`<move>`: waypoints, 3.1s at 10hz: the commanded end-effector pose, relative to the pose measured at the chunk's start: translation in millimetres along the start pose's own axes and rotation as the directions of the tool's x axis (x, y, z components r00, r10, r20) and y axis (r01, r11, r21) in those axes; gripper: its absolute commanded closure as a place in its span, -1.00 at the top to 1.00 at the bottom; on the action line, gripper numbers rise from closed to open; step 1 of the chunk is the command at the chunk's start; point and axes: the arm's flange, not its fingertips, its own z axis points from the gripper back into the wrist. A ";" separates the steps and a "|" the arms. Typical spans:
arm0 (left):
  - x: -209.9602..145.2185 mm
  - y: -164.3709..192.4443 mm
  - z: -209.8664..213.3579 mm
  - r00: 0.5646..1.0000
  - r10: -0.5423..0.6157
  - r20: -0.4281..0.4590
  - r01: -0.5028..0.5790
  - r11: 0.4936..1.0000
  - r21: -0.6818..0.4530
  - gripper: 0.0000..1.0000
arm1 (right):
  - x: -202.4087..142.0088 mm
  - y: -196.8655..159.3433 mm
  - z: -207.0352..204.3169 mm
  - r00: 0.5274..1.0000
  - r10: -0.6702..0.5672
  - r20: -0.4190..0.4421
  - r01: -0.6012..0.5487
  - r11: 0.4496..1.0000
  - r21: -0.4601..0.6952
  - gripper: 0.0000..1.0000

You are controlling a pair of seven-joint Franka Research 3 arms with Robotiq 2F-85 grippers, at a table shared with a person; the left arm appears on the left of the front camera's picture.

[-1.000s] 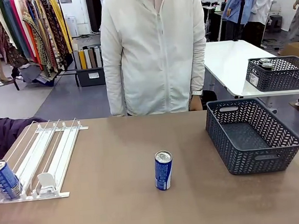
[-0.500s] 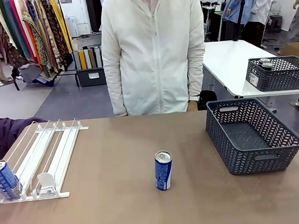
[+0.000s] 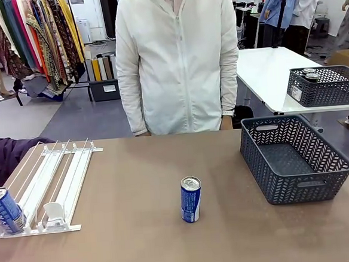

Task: Retrieve and store the cans from the dispenser.
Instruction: Pick up one can from the Automatic Can Dispenser and place it in the middle of the table.

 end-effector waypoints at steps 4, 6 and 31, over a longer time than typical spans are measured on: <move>-0.3 0.6 0.7 1.000 0.002 0.002 -0.002 1.000 0.000 1.00 | -1.2 4.3 1.1 1.000 -0.005 -0.013 0.005 1.000 -0.002 1.00; -0.7 -30.4 -20.0 0.996 -0.093 0.017 0.076 0.896 0.437 1.00 | -1.2 4.3 1.1 1.000 -0.005 -0.013 0.005 1.000 -0.002 1.00; 85.0 66.7 -135.5 0.961 -0.078 -0.267 0.278 0.286 0.917 1.00 | -1.2 4.3 1.1 1.000 -0.005 -0.013 0.005 1.000 -0.002 1.00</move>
